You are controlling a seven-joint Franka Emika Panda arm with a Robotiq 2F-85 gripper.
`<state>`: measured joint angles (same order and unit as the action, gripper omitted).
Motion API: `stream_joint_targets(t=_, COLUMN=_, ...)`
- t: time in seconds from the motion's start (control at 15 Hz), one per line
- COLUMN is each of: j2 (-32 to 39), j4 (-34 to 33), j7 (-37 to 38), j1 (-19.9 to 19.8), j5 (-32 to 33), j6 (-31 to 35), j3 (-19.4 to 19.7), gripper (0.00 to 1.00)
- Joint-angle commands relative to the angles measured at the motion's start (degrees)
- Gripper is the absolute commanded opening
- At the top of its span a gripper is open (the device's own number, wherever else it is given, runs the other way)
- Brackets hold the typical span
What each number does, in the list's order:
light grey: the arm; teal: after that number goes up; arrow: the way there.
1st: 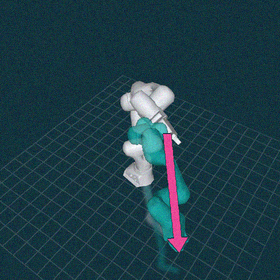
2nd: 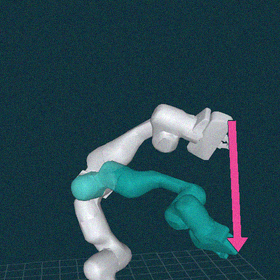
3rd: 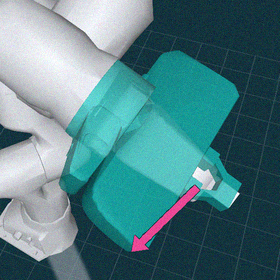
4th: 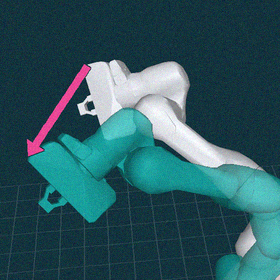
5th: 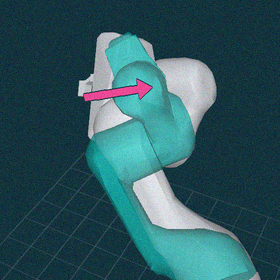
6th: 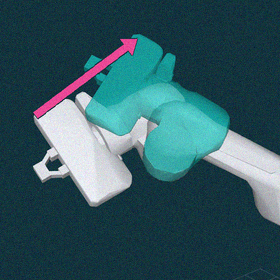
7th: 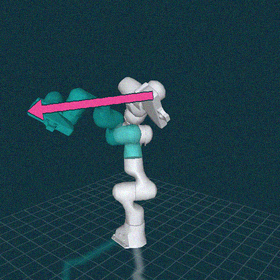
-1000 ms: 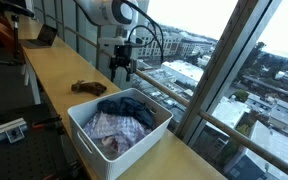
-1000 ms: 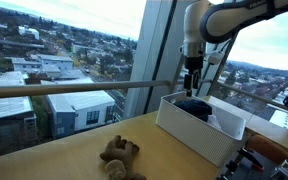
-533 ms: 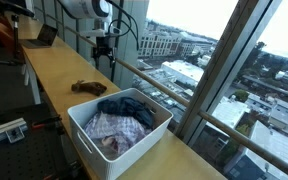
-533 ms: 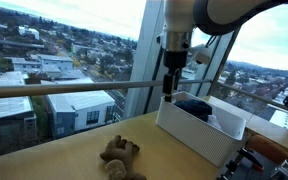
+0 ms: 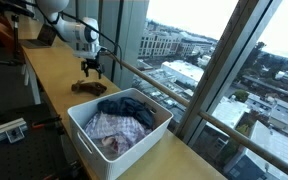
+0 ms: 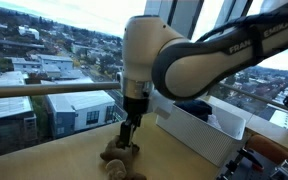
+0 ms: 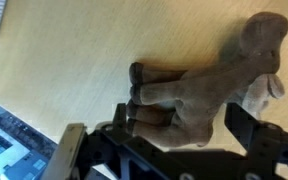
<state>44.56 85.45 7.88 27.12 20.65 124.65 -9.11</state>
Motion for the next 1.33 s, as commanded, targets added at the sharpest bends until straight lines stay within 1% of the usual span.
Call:
stream_joint_targets(t=0.0, j2=8.36, j4=-6.6, j7=-0.89, j1=-0.02, j5=-2.33, j6=3.18, j3=0.43, gripper=1.0)
stream_joint_targets(t=0.27, j2=15.29, j4=-11.45, j7=-2.58, j1=-0.98, j5=-5.67, j6=5.56, j3=0.17, gripper=1.0)
stream_joint_targets(t=0.4, j2=17.83, j4=-13.86, j7=-3.32, j1=-1.05, j5=-7.23, j6=5.43, j3=0.12, gripper=1.0)
stream_joint_targets(t=0.47, j2=18.68, j4=-14.88, j7=-3.43, j1=-0.99, j5=-7.78, j6=5.17, j3=0.18, gripper=0.92)
stream_joint_targets(t=0.53, j2=19.39, j4=-15.51, j7=-3.48, j1=-1.03, j5=-8.32, j6=5.03, j3=0.23, gripper=0.74)
stream_joint_targets(t=0.67, j2=19.74, j4=-15.41, j7=-3.29, j1=-1.26, j5=-9.09, j6=5.18, j3=0.47, gripper=0.59)
stream_joint_targets(t=0.73, j2=19.36, j4=-14.87, j7=-3.13, j1=-1.49, j5=-9.46, j6=5.23, j3=0.52, gripper=0.5)
stream_joint_targets(t=1.0, j2=15.41, j4=-10.43, j7=-1.96, j1=-3.16, j5=-9.03, j6=5.44, j3=0.18, gripper=0.23)
stream_joint_targets(t=1.07, j2=14.02, j4=-9.2, j7=-1.76, j1=-3.5, j5=-8.94, j6=5.21, j3=0.27, gripper=0.15)
stream_joint_targets(t=1.2, j2=9.66, j4=-5.76, j7=-0.68, j1=-4.03, j5=-8.48, j6=4.25, j3=0.83, gripper=0.03)
stream_joint_targets(t=1.27, j2=6.84, j4=-3.47, j7=-0.14, j1=-4.43, j5=-8.21, j6=3.79, j3=1.22, gripper=0.01)
